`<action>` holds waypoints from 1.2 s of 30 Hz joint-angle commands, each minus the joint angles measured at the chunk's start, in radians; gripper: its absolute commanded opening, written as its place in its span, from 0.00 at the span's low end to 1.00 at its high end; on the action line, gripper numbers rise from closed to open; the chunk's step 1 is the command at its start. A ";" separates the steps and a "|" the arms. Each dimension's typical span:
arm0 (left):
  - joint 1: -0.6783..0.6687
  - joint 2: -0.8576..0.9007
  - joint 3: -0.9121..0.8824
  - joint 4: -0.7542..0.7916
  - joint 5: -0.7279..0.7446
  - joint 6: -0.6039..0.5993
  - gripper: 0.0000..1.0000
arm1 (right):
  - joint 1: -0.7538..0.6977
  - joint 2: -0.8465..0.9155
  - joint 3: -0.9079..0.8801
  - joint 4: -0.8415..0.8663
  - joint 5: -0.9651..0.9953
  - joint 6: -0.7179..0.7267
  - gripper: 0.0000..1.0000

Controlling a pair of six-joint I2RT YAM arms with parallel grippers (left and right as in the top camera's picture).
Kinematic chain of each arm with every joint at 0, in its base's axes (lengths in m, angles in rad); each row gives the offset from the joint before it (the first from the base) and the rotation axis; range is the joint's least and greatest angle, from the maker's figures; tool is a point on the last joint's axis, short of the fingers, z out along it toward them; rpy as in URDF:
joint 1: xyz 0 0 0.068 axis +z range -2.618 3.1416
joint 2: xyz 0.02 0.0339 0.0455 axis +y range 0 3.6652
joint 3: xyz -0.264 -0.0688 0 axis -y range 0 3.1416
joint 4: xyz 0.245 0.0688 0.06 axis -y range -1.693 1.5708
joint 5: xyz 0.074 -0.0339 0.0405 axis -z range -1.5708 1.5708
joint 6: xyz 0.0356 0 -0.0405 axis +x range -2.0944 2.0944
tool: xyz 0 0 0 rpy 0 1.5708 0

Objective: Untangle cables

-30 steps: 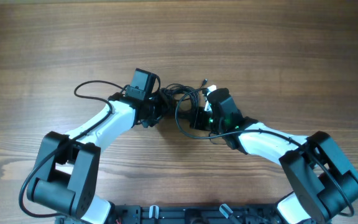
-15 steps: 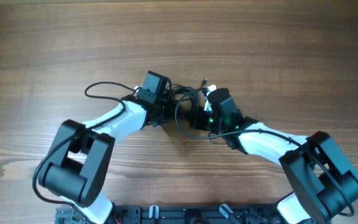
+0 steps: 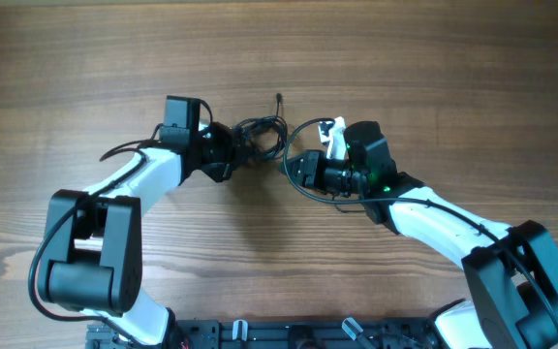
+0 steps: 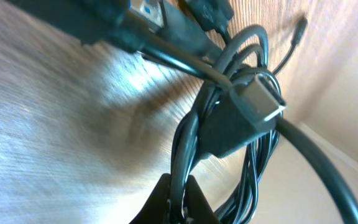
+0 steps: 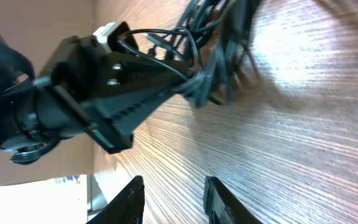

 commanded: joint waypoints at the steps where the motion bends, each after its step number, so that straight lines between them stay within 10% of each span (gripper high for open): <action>1: 0.013 -0.023 -0.001 0.028 0.159 -0.066 0.04 | 0.013 -0.019 0.015 -0.040 0.062 0.019 0.35; 17: 0.013 -0.023 -0.001 -0.080 0.413 -0.470 0.04 | 0.082 -0.019 0.014 0.097 0.316 -0.145 0.44; 36: 0.042 -0.023 -0.001 0.016 0.608 -0.649 0.06 | 0.037 -0.021 0.014 0.500 -0.141 -0.476 0.56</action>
